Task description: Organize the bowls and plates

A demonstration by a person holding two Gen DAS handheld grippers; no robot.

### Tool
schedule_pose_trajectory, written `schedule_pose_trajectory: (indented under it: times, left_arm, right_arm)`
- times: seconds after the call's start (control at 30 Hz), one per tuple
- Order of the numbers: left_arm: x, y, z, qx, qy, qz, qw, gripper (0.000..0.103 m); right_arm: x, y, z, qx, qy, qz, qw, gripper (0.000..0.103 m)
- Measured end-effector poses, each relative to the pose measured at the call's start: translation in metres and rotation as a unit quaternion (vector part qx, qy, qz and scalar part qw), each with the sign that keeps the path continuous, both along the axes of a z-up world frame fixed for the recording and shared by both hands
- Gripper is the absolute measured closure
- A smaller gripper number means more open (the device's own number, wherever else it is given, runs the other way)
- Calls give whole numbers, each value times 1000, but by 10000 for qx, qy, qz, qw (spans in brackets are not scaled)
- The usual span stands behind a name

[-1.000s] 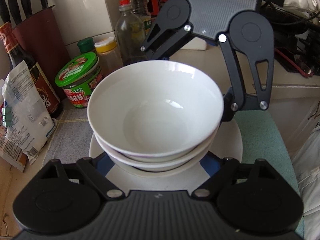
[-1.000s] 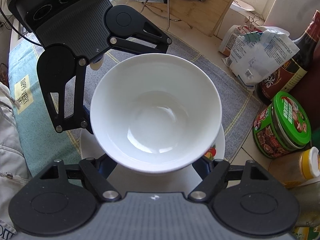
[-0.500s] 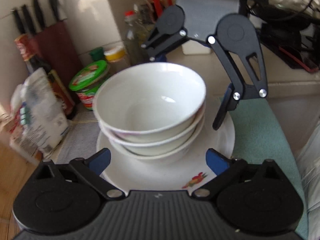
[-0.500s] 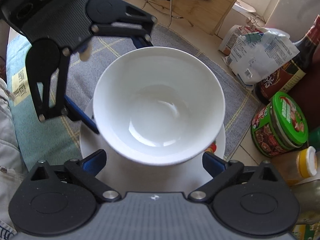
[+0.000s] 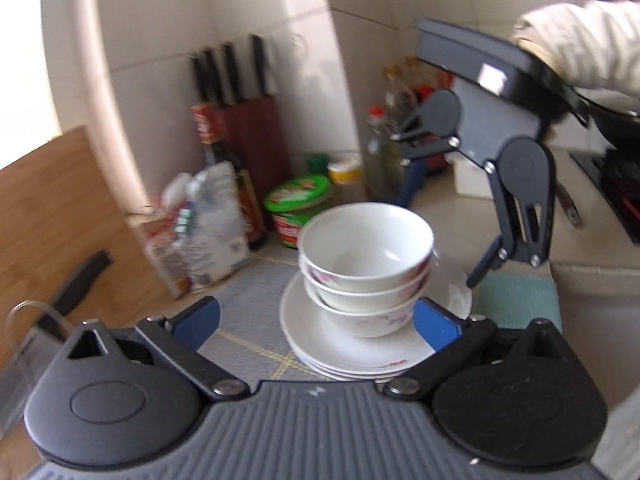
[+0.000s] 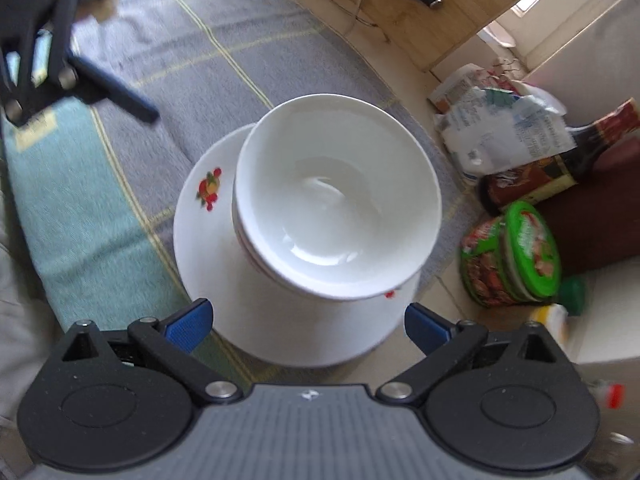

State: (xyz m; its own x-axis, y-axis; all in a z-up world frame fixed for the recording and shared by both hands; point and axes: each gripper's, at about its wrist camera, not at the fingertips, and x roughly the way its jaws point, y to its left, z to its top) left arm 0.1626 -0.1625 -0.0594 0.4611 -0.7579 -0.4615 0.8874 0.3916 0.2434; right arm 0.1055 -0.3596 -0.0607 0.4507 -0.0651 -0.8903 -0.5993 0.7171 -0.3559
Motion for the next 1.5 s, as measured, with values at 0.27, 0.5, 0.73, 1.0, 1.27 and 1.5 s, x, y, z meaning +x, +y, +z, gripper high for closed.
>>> schedule_pose_trajectory:
  times: [0.27,0.5,0.73,1.0,1.27,1.5]
  left_arm:
    - [-12,52,22,-635,191,1033,9924,1]
    - [-26,91,31,-728,561,1591,9830,1]
    - [-37,94,35,-12,1198,2211,9679,1]
    - [-61,85,46,225,1269,2468,9605,1]
    - [-73,79,58,216,1231,2682,9552,1]
    - [-77,75,63,169,1167,2683,9561,1]
  right_arm:
    - [-28,49,22,-318,-761,-1198,9894,0]
    - [-52,101,32,664,-1447,-2948,9422,0]
    - [-93,109,14,2046,-1541,-5108,8206,0]
    - [-148,117,37,2226,-2248,-5564,7683,0]
    - [-170,121,57,2196,-2494,-5404,7730,0]
    - [-177,126,67,2208,-2643,-5292,7755,0]
